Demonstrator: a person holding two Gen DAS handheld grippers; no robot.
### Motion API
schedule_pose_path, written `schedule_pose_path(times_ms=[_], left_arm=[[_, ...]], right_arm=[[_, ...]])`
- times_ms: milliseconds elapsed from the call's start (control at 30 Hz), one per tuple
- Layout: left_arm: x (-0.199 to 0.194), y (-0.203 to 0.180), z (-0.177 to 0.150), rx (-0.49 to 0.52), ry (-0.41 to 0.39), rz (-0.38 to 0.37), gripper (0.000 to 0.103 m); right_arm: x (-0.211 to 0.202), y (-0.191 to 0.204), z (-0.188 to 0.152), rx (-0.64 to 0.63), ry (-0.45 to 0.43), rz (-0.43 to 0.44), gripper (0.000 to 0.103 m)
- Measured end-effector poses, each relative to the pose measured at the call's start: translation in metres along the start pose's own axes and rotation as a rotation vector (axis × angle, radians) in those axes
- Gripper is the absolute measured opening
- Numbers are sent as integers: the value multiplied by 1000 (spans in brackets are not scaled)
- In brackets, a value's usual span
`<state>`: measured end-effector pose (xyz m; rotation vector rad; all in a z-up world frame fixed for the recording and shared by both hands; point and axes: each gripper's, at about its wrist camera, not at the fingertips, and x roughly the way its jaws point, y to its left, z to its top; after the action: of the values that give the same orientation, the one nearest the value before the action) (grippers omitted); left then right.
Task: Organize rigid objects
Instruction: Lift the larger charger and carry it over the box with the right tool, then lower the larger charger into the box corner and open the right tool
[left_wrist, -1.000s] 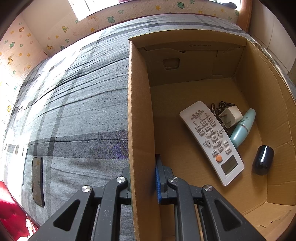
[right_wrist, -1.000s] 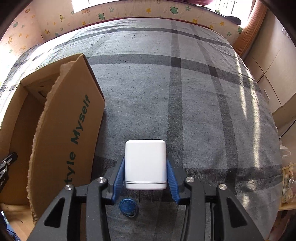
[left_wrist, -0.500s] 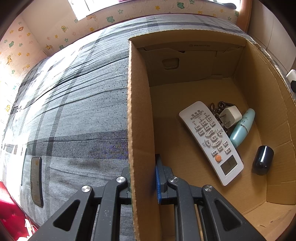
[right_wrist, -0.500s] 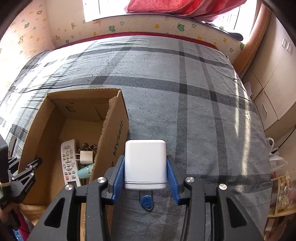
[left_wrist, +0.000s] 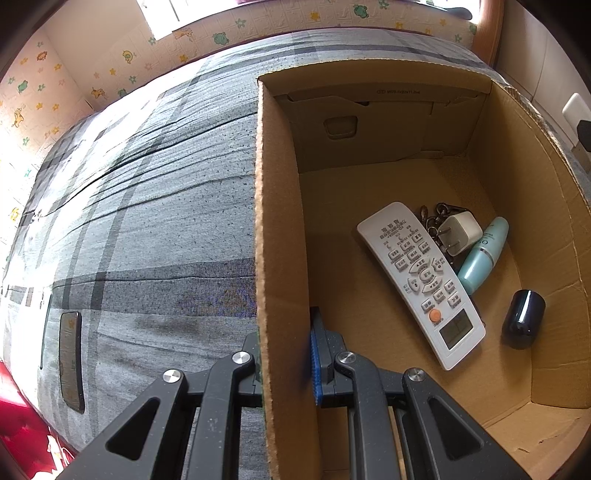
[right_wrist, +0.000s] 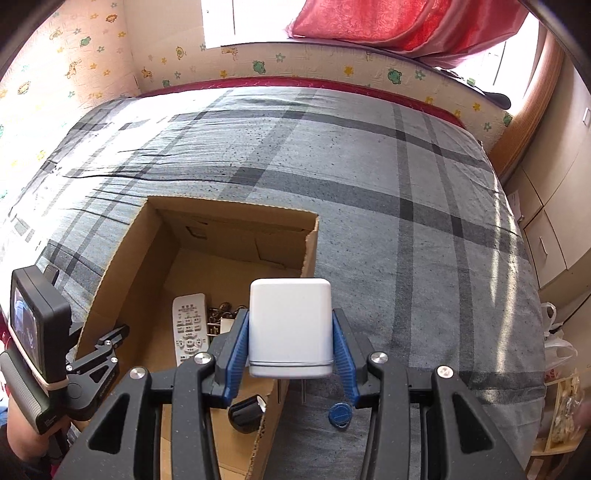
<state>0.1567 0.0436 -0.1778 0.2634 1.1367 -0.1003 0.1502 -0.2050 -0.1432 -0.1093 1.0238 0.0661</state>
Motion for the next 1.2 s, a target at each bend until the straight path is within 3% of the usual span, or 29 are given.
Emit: schedule_pose_path(times_ms=[500,1200], left_arm=[[1,0,0,-3,0,-3,15],[0,1,-1,-4,-1,-1,15]], right_arm=[[29,63,-7,-80,60,81,46],[99,95,-39,-135,248,39,46]])
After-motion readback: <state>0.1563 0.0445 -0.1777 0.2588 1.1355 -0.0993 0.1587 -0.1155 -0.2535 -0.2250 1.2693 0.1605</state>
